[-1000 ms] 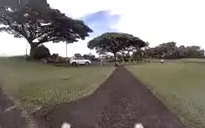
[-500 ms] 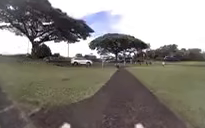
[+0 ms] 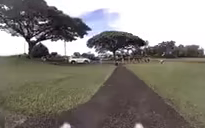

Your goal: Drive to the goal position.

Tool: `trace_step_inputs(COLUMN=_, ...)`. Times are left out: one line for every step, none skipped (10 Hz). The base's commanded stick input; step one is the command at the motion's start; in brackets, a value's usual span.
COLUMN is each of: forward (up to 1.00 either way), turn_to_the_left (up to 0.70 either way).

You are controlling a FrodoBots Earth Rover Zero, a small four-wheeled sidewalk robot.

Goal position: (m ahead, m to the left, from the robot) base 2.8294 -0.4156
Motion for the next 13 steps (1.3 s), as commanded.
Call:
trace_step_inputs(forward=0.7, turn_to_the_left=-0.35)
trace_step_inputs(forward=0.7, turn_to_the_left=-0.26)
trace_step_inputs(forward=0.7, turn_to_the_left=-0.02)
trace_step_inputs(forward=0.7, turn_to_the_left=0.0)
trace_step_inputs(forward=0.7, turn_to_the_left=0.0)
trace_step_inputs(forward=0.7, turn_to_the_left=0.01)
trace_step_inputs(forward=0.7, turn_to_the_left=0.03)
trace_step_inputs(forward=0.7, turn_to_the_left=0.01)
trace_step_inputs(forward=0.7, turn_to_the_left=0.0)
trace_step_inputs(forward=0.7, turn_to_the_left=-0.33)
trace_step_inputs(forward=0.7, turn_to_the_left=-0.28)
trace_step_inputs(forward=0.7, turn_to_the_left=-0.15)
trace_step_inputs(forward=0.7, turn_to_the_left=0.0)
